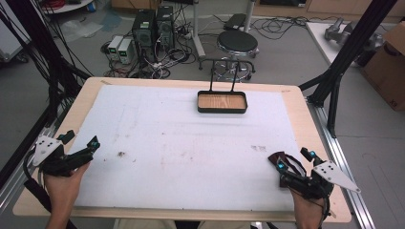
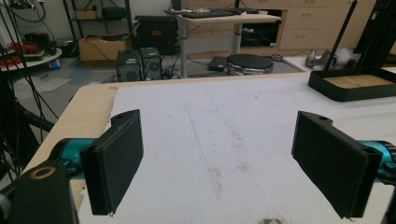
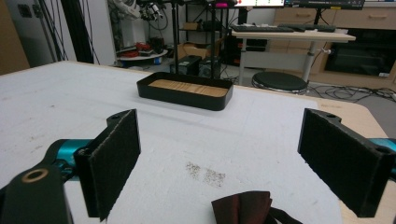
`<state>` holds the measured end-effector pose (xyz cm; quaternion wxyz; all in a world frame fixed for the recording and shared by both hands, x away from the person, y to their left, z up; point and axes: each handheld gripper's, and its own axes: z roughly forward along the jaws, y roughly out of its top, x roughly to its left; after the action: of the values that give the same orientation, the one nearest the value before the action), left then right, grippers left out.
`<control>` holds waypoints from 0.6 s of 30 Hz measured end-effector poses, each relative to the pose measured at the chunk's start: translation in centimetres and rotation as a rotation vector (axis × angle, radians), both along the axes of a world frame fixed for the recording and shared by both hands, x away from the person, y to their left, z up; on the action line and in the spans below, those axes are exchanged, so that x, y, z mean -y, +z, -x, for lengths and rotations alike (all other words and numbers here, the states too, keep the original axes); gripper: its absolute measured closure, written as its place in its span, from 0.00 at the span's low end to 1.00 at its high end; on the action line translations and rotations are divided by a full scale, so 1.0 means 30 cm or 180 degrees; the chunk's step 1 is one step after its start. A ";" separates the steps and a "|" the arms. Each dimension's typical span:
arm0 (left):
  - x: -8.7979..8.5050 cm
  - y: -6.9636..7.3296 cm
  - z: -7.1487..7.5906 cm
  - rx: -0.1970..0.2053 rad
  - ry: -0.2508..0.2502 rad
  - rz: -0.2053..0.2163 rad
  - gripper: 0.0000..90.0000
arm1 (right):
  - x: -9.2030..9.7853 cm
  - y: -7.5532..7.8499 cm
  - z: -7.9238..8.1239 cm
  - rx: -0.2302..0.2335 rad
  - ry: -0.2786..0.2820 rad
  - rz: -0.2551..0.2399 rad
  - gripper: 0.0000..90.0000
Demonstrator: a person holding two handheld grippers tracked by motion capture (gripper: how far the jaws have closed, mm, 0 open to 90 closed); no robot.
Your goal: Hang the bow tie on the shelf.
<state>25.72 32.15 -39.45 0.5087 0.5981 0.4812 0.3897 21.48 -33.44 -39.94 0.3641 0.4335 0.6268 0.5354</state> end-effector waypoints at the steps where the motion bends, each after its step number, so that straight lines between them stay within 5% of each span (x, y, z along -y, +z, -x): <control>1: 0.001 0.001 -0.001 0.0000 -0.0004 -0.0004 0.19 | 0.000 0.000 0.003 -0.0002 -0.0010 -0.0009 0.14; 18: -0.001 0.006 0.005 0.0043 0.0020 -0.0008 0.19 | 0.009 -0.009 0.015 -0.0002 -0.0049 0.0030 0.17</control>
<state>25.58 32.19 -39.26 0.5100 0.5945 0.4792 0.3960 21.04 -33.70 -40.22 0.3700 0.4367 0.6261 0.5295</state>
